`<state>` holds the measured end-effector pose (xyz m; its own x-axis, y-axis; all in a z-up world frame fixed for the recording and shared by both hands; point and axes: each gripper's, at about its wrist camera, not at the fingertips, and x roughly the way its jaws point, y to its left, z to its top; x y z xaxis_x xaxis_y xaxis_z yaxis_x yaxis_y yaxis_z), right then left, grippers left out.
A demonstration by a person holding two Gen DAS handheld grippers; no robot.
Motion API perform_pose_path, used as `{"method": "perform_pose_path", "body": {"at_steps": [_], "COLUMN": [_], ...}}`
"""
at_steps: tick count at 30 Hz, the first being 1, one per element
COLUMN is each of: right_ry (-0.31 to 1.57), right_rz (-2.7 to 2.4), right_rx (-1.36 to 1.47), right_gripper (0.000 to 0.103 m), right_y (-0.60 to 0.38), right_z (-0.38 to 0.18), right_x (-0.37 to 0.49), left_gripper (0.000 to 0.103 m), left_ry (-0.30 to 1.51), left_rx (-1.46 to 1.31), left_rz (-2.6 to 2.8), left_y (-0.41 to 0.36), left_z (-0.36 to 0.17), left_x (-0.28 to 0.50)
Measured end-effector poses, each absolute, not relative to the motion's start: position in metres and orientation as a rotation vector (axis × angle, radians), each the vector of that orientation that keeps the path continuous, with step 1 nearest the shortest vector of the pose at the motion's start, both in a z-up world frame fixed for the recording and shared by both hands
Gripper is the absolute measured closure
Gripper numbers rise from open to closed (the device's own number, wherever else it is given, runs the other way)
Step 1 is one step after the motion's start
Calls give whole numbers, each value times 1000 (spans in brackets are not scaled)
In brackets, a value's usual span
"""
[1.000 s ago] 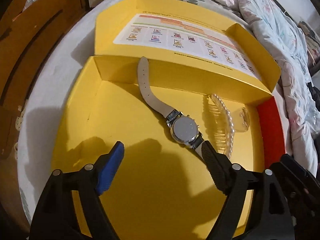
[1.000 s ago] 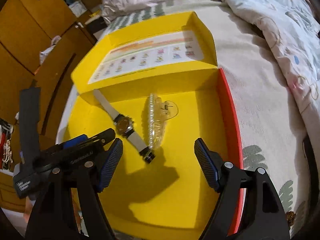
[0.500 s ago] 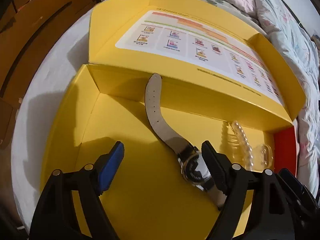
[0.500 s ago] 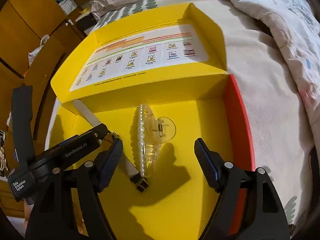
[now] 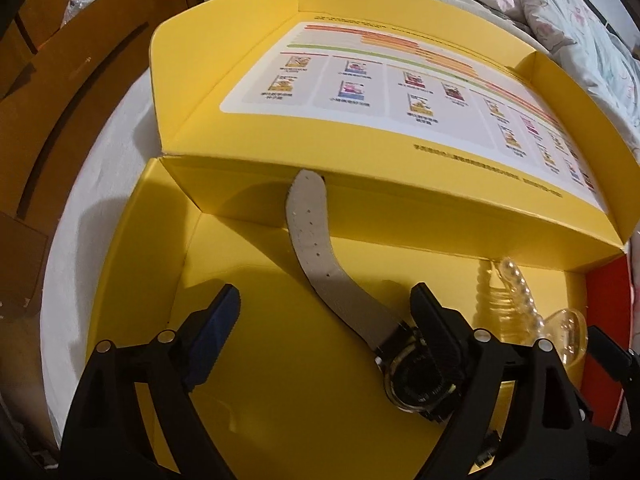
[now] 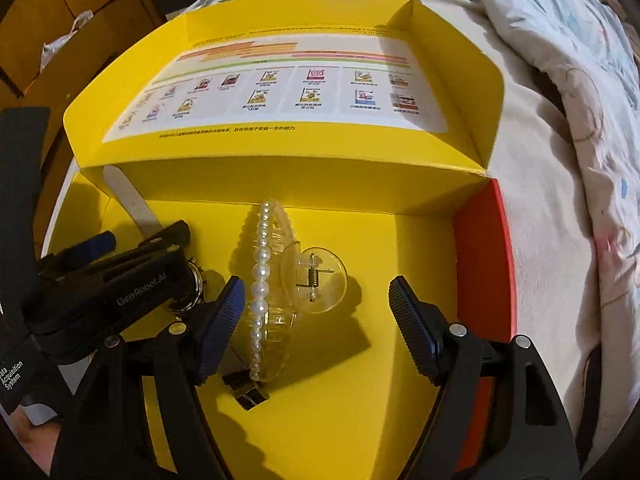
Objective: Organize jewelry
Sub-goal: 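Grasp the silver wristwatch with the left tool while the right tool grasps the pearl claw clip, then lift both held pieces out of the box, lower onto the bed, open both tools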
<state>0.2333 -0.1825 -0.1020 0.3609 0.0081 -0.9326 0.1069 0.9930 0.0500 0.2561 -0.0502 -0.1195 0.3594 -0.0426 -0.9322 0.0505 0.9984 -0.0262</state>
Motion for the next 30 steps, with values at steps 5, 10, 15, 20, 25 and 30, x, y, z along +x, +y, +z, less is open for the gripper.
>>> {"method": "perform_pose_path", "body": {"at_steps": [5, 10, 15, 20, 25, 30], "right_ry": [1201, 1230, 1206, 1220, 1240, 1231], "right_rz": [-69, -36, -31, -45, -46, -34], "right_rx": [100, 114, 76, 74, 119, 159], "right_gripper": [27, 25, 22, 54, 54, 54], "right_y": [-184, -184, -177, -186, -200, -207], "right_z": [-108, -120, -121, -115, -112, -99], "right_x": [238, 244, 244, 240, 234, 229], "left_gripper": [18, 40, 64, 79, 94, 96], "left_ry": [1189, 1173, 1166, 1173, 1202, 1214], "left_rx": [14, 19, 19, -3, -59, -100], "left_rz": [-52, -69, -97, -114, -161, -195], "left_y": [-46, -47, -53, -46, -41, -37], "left_z": [-121, -117, -111, -109, -104, -98], "left_x": [260, 255, 249, 250, 258, 254]}}
